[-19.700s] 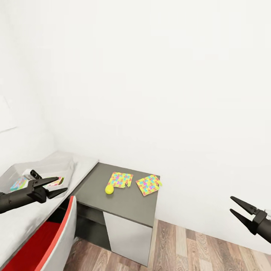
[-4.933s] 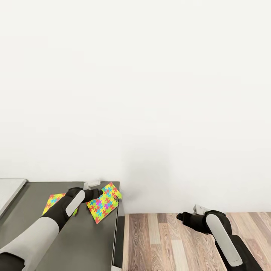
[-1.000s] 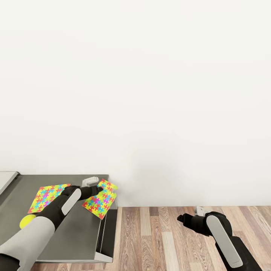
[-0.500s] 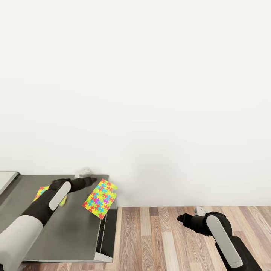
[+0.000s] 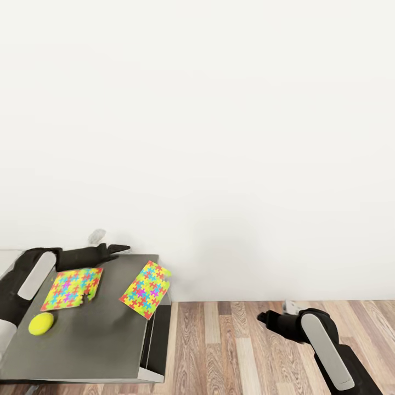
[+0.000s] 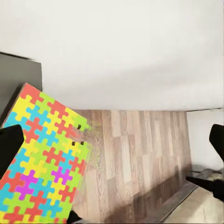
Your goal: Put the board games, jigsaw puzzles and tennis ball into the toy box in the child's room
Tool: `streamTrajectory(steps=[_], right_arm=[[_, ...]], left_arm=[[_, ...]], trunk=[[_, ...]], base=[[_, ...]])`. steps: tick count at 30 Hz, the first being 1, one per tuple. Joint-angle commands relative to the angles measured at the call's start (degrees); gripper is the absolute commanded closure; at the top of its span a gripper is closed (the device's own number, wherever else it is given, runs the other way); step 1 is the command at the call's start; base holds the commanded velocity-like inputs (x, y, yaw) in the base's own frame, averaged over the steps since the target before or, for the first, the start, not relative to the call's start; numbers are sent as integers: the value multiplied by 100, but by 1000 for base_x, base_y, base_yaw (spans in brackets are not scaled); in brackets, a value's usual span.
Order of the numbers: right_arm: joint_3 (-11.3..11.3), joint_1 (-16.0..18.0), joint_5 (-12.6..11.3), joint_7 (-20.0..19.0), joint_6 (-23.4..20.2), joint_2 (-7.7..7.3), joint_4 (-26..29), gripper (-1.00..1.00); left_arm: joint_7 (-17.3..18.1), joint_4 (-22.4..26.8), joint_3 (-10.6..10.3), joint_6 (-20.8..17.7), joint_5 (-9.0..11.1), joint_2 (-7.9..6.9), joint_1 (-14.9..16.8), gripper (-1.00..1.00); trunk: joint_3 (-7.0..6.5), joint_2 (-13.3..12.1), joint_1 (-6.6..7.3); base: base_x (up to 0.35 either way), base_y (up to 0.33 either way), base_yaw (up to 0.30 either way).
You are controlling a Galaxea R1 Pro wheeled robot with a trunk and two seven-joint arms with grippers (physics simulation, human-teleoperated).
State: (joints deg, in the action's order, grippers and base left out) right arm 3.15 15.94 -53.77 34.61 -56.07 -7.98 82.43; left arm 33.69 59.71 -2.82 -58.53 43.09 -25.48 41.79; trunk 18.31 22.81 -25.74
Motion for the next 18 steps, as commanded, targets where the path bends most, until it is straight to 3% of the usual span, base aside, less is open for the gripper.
streamTrajectory(steps=[1, 3, 5, 7, 9, 12, 18], right_arm=[[5, 5, -52, -31, -9, -10, 7, -100], [-14, 4, -53, -149, -9, -15, 8, -100], [-144, 2, -54, -476, -19, -26, 6, -100], [-240, -2, -57, -691, -33, -30, 4, -100], [-435, -8, -66, -1199, -63, -34, 2, -100], [-557, -10, -66, -1756, -78, -36, -1, -100], [-643, -12, -63, -2793, -87, -31, 0, -100]], left_arm=[[457, 52, 12, -66, -23, -135, -49, -100], [876, 89, 24, -100, -25, -252, -98, -100], [1691, 126, 36, -135, -40, -441, -174, -100], [2047, 133, 40, -143, -63, -515, -213, -100], [2567, 145, 43, -147, -88, -624, -285, -100], [2847, 149, 42, -147, -85, -700, -340, -100], [3041, 161, 16, -147, -60, -746, -394, -100]], trunk=[[11, 10, -4], [11, 10, -4], [11, 10, -4], [11, 10, -4], [11, 10, -4], [11, 10, -4], [11, 10, -4]], base=[[0, 0, 0], [0, 0, 0], [0, 0, 0], [0, 0, 0], [0, 0, 0], [0, 0, 0], [0, 0, 0]])
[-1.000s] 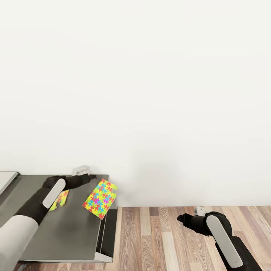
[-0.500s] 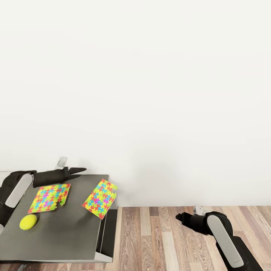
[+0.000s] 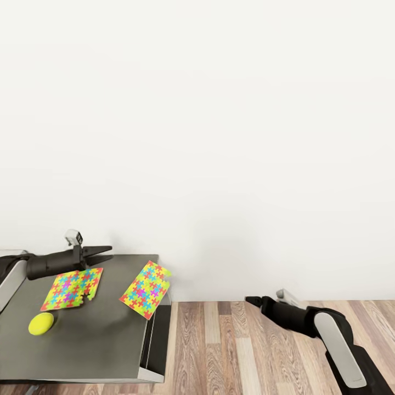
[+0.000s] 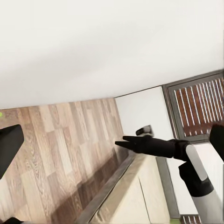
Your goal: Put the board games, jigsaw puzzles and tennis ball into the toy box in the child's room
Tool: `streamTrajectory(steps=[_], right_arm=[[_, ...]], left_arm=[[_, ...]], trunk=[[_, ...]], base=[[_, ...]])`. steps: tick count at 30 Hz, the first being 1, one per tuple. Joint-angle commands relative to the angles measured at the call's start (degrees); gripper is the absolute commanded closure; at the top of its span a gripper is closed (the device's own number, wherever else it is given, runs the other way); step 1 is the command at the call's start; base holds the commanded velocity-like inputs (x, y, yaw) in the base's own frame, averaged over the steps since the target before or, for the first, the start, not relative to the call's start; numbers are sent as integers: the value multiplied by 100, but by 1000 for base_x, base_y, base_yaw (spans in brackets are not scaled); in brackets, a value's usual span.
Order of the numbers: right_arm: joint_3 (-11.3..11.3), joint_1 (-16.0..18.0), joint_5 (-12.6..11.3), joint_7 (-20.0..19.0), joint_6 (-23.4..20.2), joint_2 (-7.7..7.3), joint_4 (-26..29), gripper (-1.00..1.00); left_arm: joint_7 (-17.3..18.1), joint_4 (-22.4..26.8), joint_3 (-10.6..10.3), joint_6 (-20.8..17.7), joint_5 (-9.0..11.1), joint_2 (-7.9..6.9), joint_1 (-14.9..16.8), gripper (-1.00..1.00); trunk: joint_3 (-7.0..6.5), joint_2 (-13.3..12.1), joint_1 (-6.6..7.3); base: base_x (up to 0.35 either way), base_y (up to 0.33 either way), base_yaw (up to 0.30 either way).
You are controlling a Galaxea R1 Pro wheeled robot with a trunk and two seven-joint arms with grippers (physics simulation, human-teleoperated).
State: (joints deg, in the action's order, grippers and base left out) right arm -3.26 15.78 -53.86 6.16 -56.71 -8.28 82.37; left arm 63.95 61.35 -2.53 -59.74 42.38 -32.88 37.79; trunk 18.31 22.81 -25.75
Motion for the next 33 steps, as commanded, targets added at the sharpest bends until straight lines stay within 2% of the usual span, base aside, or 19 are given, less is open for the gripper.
streamTrajectory(steps=[1, 7, 10, 15, 18, 19, 25, 33], right_arm=[[-5, 4, -55, -28, -22, 0, 6, -100], [-29, 18, -56, -535, -14, 12, 8, -100], [-27, 26, -55, -718, -1, 43, 7, -100], [-53, 30, -58, -996, -6, 31, 7, -100], [-144, 30, -61, -1159, 18, 43, 4, -100], [-316, 30, -70, -1377, 37, 94, 11, -100], [-393, 30, -79, -1546, 37, 112, 8, -100], [-404, 30, -152, -1936, 74, 129, 12, -100]], left_arm=[[23, 5, -17, -26, 16, -6, -2, -100], [207, 44, -39, -26, 35, -18, -84, -100], [394, 17, -38, -26, 8, -15, -282, -100], [508, 101, -11, -26, 28, -24, -505, -100], [525, 124, -23, -26, 31, -21, -533, -100], [536, 149, -40, -26, 33, -3, -551, -100], [539, 156, -37, -26, 39, -11, -555, -100], [540, 158, 9, -26, 35, -33, -559, -100]], trunk=[[10, 11, -3], [10, 11, -3], [64, 131, -69], [154, 332, -179], [208, 452, -245], [226, 492, -267], [333, 733, -399], [328, 733, -399]], base=[[0, 0, 0], [0, 0, 0], [0, 0, 0], [0, 0, 0], [0, 0, 0], [0, 0, 0], [0, 0, 0], [0, 0, 0]])
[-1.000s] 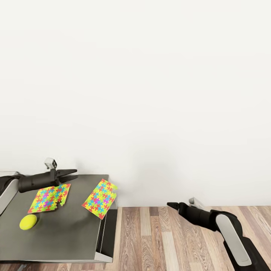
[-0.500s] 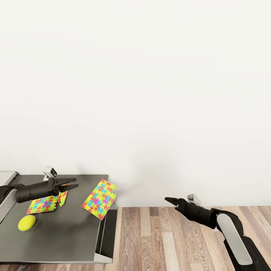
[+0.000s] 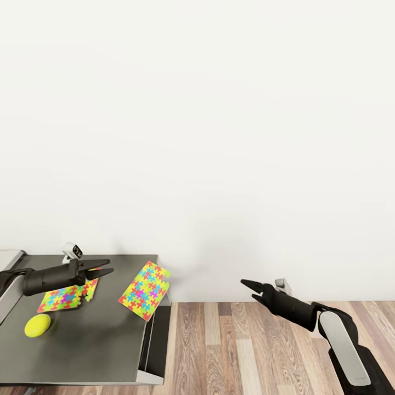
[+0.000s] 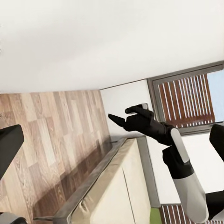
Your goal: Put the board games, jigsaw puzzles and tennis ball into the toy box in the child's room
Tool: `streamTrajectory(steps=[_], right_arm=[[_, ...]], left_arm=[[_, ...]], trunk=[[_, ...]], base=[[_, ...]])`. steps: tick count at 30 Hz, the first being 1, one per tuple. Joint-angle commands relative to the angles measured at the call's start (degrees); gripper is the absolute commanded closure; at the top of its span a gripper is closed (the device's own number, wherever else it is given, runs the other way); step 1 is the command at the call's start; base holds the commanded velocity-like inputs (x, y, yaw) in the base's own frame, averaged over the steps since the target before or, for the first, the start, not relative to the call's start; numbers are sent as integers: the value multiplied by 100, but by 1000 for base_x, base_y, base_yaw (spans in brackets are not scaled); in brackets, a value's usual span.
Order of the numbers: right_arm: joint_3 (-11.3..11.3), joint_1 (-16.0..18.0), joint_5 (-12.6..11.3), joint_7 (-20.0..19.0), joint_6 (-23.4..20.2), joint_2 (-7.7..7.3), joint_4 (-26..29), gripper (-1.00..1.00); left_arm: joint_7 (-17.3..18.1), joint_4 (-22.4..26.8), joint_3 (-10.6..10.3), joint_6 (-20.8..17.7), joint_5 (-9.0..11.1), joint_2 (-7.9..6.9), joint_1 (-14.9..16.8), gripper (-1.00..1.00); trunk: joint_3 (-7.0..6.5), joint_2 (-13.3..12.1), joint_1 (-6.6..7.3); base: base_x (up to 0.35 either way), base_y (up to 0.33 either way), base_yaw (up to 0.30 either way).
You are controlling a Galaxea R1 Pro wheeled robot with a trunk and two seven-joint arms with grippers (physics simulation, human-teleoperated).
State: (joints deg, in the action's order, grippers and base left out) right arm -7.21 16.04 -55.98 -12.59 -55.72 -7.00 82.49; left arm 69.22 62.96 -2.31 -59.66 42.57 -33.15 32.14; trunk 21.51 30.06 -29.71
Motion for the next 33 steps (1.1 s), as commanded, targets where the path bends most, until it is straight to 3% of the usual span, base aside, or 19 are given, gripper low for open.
streamTrajectory(steps=[1, 9, 22, 33], right_arm=[[-9, 4, 56, -71, -11, 2, 0, -100], [32, 4, 44, -134, 328, -2, -10, -100], [52, 4, 50, -457, 411, -6, -3, -100], [53, 4, 49, -472, 419, -3, -6, -100]], left_arm=[[13, -4, -10, -34, 17, -8, 7, -100], [13, -17, 8, -34, 22, -23, 6, -100], [21, -28, 12, -34, 31, -98, 3, -100], [465, -45, 12, -34, -36, -112, 2, -100]], trunk=[[3, 8, -2], [-61, 8, -2], [-182, 8, -2], [-286, 8, -2]], base=[[0, 0, 0], [0, 0, 0], [0, 0, 0], [-44, 0, 0]])
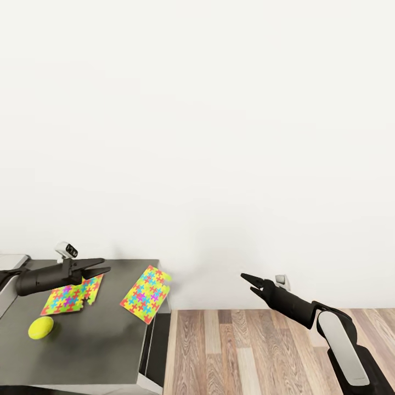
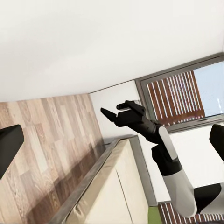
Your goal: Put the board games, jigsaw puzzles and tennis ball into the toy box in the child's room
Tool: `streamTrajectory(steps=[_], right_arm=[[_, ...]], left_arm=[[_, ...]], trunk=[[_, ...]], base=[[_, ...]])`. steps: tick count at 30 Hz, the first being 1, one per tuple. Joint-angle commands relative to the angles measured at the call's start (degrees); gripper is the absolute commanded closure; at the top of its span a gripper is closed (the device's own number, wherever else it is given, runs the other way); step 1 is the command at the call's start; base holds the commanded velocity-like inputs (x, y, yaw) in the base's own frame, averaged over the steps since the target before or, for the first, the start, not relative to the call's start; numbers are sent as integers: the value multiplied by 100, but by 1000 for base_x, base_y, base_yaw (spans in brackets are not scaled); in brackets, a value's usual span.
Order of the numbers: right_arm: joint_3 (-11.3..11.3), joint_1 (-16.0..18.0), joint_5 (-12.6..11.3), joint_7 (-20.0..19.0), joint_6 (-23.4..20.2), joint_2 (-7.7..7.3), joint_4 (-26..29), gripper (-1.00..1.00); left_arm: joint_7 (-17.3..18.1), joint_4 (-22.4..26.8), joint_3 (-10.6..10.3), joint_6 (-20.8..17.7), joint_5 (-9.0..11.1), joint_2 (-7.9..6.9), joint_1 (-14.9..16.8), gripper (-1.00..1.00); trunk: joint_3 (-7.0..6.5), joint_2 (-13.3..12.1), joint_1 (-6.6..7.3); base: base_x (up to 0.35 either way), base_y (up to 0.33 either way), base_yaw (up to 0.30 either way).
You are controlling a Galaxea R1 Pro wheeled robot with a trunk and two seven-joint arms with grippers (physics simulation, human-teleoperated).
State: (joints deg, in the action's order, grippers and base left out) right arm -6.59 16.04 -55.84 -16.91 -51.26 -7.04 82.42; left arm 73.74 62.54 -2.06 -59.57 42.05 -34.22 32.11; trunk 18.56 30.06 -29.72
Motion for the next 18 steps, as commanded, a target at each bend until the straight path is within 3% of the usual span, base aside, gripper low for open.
streamTrajectory(steps=[1, 18], right_arm=[[-9, 5, 37, -40, -26, 1, 1, -100], [8, 5, 73, -40, 153, 2, -7, -100]], left_arm=[[25, -3, -14, -43, 16, -6, 6, -100], [44, -5, -24, -43, 2, 20, 3, -100]], trunk=[[-1, 8, -2], [-161, 8, -2]], base=[[-29, 0, 0], [-4, 0, 0]])
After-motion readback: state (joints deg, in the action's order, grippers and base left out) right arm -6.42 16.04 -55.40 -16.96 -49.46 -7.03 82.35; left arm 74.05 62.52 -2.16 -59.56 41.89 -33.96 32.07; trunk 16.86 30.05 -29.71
